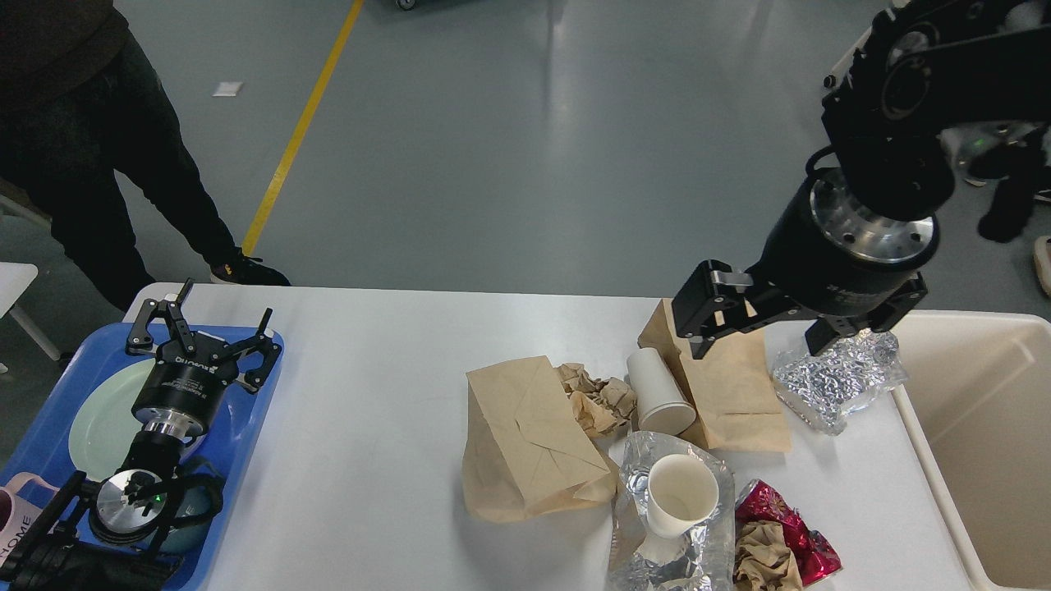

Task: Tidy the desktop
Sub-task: 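Move the right gripper over the crumpled brown paper bag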

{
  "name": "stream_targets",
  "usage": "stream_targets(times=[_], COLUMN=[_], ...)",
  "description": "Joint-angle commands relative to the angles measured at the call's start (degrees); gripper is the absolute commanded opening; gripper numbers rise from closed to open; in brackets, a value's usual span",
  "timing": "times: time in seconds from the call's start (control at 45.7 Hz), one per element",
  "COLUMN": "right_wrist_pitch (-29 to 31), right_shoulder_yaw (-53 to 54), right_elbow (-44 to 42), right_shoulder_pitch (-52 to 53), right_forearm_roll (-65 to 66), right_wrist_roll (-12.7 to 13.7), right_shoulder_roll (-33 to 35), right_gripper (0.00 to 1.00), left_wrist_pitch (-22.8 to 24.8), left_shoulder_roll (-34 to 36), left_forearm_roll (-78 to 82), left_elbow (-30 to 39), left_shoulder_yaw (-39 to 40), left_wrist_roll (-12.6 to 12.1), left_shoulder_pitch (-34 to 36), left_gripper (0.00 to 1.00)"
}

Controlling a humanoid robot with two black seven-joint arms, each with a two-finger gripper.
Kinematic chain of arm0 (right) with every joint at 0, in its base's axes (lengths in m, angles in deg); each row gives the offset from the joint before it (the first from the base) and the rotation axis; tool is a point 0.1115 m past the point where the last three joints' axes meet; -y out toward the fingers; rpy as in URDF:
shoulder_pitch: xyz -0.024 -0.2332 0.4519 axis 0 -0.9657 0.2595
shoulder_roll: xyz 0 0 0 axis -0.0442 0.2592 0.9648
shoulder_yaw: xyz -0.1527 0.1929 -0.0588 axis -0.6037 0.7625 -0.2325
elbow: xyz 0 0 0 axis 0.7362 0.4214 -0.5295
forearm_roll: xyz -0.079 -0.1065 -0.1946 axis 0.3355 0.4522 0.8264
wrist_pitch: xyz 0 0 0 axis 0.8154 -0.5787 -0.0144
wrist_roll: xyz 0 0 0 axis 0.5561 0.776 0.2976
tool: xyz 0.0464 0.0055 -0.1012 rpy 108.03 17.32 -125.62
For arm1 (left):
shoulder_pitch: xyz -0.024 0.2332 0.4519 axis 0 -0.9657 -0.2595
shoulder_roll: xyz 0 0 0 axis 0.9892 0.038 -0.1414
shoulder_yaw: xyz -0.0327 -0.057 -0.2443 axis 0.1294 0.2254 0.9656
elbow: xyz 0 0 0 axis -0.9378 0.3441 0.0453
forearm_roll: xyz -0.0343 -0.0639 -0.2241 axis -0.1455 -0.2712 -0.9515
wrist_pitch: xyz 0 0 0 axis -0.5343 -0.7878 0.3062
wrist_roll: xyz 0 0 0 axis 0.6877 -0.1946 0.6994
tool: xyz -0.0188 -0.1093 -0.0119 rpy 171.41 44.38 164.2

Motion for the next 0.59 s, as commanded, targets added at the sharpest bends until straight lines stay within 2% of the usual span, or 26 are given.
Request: stream_targets(times=[0.0, 0.066, 0.175, 0.219, 0.306, 0.372, 0.569], right_wrist_pitch=[-1.3, -2.7, -10.7, -13.6, -17.9, -20.8, -23.1], right_shoulder_yaw=[7.3, 13.1, 19.0, 20.2, 22.5, 23.9, 32.4], right_elbow=[-1.5, -3.7, -7.1, -7.8, -9.4, -10.3, -12.8], right_shoulder_pitch=[-3.1, -7.1, -16.4, -18.8, -25.0, -28.5, -33.5], right_forearm_roll=[-3.5, -3.9, -3.5, -3.0, -2.5, -1.1, 3.8], right_wrist_roll=[0.1, 0.6, 1.7, 3.5, 9.2, 12.5, 14.5], right_shoulder_roll=[-1.9, -2.2, -4.7, -5.7, -7.5, -10.2, -13.4], right_gripper=[0.99, 0.96, 0.94, 0.94, 0.94, 0.94, 0.94], left_wrist_pitch=[0.1, 0.1, 0.0, 0.1, 0.1, 0.1, 0.1], left_shoulder_roll=[0.0, 0.0, 0.0, 0.0, 0.0, 0.0, 0.0], left_forearm_roll=[0.0, 0.0, 0.0, 0.0, 0.0, 0.0, 0.0], left_elbow=[0.1, 0.1, 0.1, 0.1, 0.1, 0.1, 0.1], left_shoulder_yaw=[0.0, 0.0, 0.0, 0.0, 0.0, 0.0, 0.0], left_wrist_roll=[0.0, 0.0, 0.0, 0.0, 0.0, 0.0, 0.0], left_shoulder_pitch=[0.0, 0.0, 0.0, 0.0, 0.0, 0.0, 0.0], left_gripper=[0.97, 0.97, 0.97, 0.97, 0.97, 0.97, 0.97])
